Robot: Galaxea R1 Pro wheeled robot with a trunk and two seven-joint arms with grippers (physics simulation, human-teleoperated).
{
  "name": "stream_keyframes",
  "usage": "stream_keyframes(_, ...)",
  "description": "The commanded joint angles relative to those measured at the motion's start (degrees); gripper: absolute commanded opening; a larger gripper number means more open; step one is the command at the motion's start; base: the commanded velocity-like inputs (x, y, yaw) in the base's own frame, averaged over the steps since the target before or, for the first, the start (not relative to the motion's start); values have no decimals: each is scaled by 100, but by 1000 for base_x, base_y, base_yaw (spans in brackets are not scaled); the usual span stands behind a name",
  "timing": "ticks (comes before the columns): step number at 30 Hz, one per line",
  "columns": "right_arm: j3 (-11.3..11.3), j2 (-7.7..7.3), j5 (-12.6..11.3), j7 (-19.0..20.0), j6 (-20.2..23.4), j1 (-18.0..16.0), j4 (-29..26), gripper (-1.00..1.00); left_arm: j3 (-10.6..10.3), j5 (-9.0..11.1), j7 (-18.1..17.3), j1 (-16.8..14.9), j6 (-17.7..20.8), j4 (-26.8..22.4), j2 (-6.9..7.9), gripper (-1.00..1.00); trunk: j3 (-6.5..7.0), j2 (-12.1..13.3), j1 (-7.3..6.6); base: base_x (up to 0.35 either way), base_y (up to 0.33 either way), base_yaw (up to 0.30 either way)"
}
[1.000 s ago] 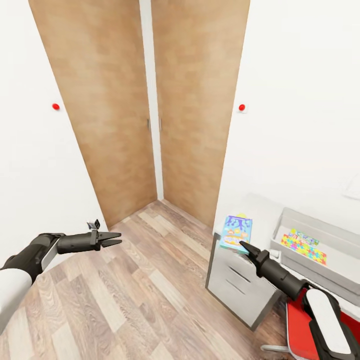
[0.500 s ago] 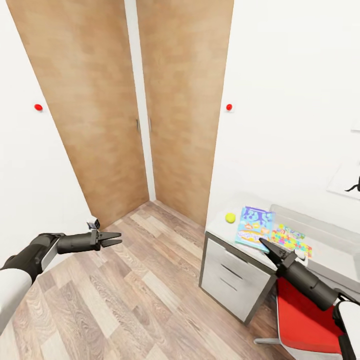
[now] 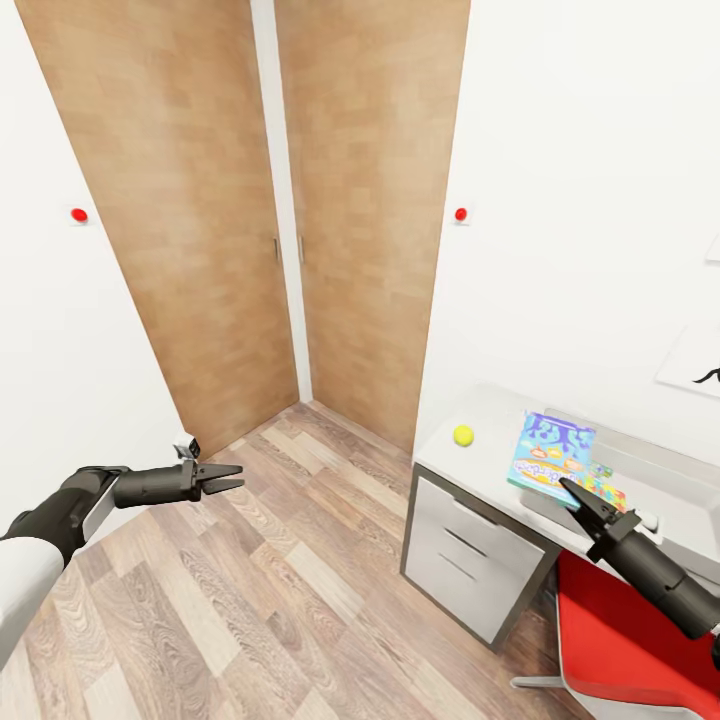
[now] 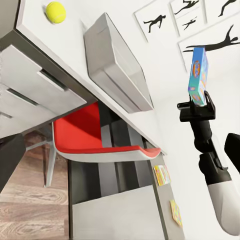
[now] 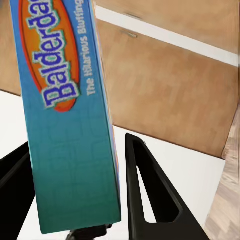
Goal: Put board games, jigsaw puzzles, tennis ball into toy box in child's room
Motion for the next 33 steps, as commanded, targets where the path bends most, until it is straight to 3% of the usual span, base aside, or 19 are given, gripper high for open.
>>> stream_keyframes(1, -53, 3, 31, 42, 38, -7, 33, -100, -37, 28, -19, -7, 60, 2, 7, 100, -12, -13, 4, 0, 14, -13)
stream_keyframes(16, -129, 5, 24, 41, 36, -7, 339, -100, -37, 28, -14, -7, 52, 4, 7, 100, -12, -13, 4, 7, -7, -189)
stream_keyframes(33, -122, 5, 55, 41, 33, -7, 334, -100, -31, 28, -19, -7, 52, 4, 12, 100, -12, -13, 4, 103, -143, -259)
